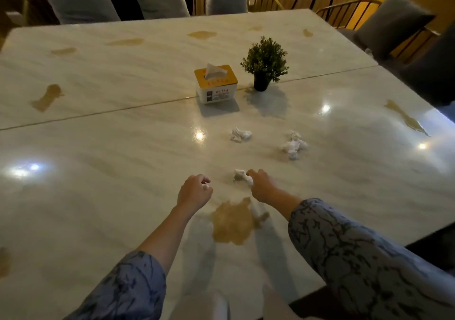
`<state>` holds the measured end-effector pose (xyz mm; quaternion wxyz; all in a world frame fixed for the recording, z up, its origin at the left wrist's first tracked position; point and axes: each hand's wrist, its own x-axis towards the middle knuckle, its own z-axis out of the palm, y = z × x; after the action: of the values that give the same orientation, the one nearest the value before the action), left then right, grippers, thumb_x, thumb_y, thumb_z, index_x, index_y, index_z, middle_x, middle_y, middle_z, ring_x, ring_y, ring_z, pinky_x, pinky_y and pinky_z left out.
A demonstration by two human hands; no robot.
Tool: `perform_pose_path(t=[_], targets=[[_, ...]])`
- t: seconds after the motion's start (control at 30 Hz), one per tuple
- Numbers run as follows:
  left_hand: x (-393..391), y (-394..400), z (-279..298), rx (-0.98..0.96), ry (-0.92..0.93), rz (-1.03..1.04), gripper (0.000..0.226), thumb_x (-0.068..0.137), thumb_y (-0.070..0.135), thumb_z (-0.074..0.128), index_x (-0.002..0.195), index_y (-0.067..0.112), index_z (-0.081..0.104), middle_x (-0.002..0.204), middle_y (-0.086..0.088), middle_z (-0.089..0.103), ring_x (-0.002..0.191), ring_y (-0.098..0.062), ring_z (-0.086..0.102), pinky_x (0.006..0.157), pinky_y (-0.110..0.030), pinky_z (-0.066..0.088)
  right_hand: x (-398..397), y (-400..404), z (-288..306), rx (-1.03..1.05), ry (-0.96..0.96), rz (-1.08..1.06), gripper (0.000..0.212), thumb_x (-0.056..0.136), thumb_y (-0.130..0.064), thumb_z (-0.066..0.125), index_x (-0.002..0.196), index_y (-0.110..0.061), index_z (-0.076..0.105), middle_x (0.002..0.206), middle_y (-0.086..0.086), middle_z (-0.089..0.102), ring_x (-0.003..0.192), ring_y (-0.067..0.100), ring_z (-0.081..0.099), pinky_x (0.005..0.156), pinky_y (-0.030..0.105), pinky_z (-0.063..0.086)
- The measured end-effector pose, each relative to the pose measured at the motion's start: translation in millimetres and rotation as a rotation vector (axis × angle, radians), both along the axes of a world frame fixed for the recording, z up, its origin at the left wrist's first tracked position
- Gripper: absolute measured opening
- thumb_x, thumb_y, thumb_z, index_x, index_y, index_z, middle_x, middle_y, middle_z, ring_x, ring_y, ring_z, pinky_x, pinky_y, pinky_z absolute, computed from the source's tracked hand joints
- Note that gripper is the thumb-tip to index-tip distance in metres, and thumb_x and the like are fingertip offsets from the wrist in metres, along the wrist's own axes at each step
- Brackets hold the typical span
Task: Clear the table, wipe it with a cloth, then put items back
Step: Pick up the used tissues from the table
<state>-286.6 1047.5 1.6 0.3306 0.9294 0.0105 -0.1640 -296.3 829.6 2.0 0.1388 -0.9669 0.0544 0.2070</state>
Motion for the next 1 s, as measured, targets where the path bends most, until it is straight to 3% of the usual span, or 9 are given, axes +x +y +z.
perform_pose_path(t=[0.13,0.27,0.37,0.53,0.63,0.73,0.8,0.87,1.0], targets=[[5,-8,-11,0.016,0.028,0.016,0.029,0.082,0.022,0.058,0.110,0.020,0.066,0.113,-0.006,0.060,0.101,-0.024,0.059,0.083,-0.030,0.046,13,-3,-16,-0.120,0.005,0.173,0.061,0.093,-0.002,0.047,0.147,-0.023,0.028,0.135,0.015,0.036,0.104,0.034,0.056,0.071,0.033,0.041],[9,-14,-20,0.030,0.040,0.075,0.029,0.084,0.022,0.058,0.112,0.019,0.065,0.115,-0.005,0.059,0.101,-0.022,0.058,0.081,-0.028,0.044,26,-14,-28,-0.172,0.014,0.336,0.067,0.094,-0.003,0.046,0.151,-0.028,0.020,0.143,0.013,0.027,0.116,0.036,0.044,0.081,0.040,0.043],[8,-19,-31,0.047,0.053,0.175,0.029,0.084,0.023,0.059,0.112,0.020,0.065,0.116,-0.004,0.061,0.103,-0.022,0.058,0.083,-0.028,0.044,37,-30,-40,-0.127,0.013,0.435,0.063,0.098,-0.011,0.046,0.151,-0.030,0.017,0.141,0.014,0.028,0.108,0.037,0.048,0.072,0.039,0.040],[-9,-49,-42,0.046,0.080,0.386,0.030,0.082,0.021,0.059,0.111,0.019,0.066,0.114,-0.005,0.064,0.102,-0.023,0.059,0.081,-0.028,0.042,42,-58,-55,-0.038,0.069,0.546,0.043,0.098,-0.009,0.050,0.138,-0.012,0.036,0.125,0.016,0.041,0.098,0.036,0.054,0.077,0.042,0.048],[-13,-85,-44,0.027,0.091,0.452,0.031,0.083,0.021,0.059,0.112,0.016,0.066,0.115,-0.007,0.065,0.104,-0.024,0.060,0.082,-0.029,0.043,42,-86,-58,0.093,0.097,0.547,0.019,0.100,-0.017,0.050,0.114,-0.005,0.051,0.114,0.015,0.050,0.100,0.033,0.054,0.078,0.034,0.039],[-9,-129,-43,-0.013,0.092,0.483,0.031,0.084,0.020,0.059,0.114,0.012,0.065,0.115,-0.008,0.064,0.104,-0.025,0.059,0.083,-0.029,0.043,48,-128,-55,0.173,0.094,0.519,0.029,0.097,-0.035,0.056,0.099,-0.006,0.055,0.104,0.013,0.054,0.087,0.026,0.049,0.073,0.031,0.034],[-2,-158,-41,-0.046,0.086,0.494,0.031,0.083,0.020,0.060,0.113,0.013,0.064,0.113,-0.008,0.063,0.099,-0.023,0.058,0.081,-0.027,0.042,57,-158,-53,0.214,-0.018,0.488,0.034,0.091,-0.043,0.063,0.085,-0.011,0.054,0.093,0.011,0.053,0.081,0.025,0.048,0.070,0.032,0.034],[8,-182,-40,-0.067,0.068,0.500,0.030,0.082,0.021,0.061,0.111,0.015,0.063,0.111,-0.007,0.063,0.096,-0.021,0.058,0.080,-0.027,0.041,69,-186,-49,0.294,-0.138,0.373,0.031,0.086,-0.031,0.069,0.071,-0.016,0.047,0.080,0.005,0.049,0.073,0.023,0.047,0.066,0.031,0.035],[36,-214,-35,-0.063,0.069,0.455,0.033,0.079,0.022,0.062,0.113,0.019,0.061,0.118,-0.004,0.054,0.078,-0.022,0.065,0.077,-0.029,0.052,98,-222,-33,0.400,-0.363,0.108,0.026,0.078,-0.001,0.055,0.063,-0.015,0.040,0.067,-0.001,0.042,0.062,0.019,0.042,0.058,0.028,0.030]])
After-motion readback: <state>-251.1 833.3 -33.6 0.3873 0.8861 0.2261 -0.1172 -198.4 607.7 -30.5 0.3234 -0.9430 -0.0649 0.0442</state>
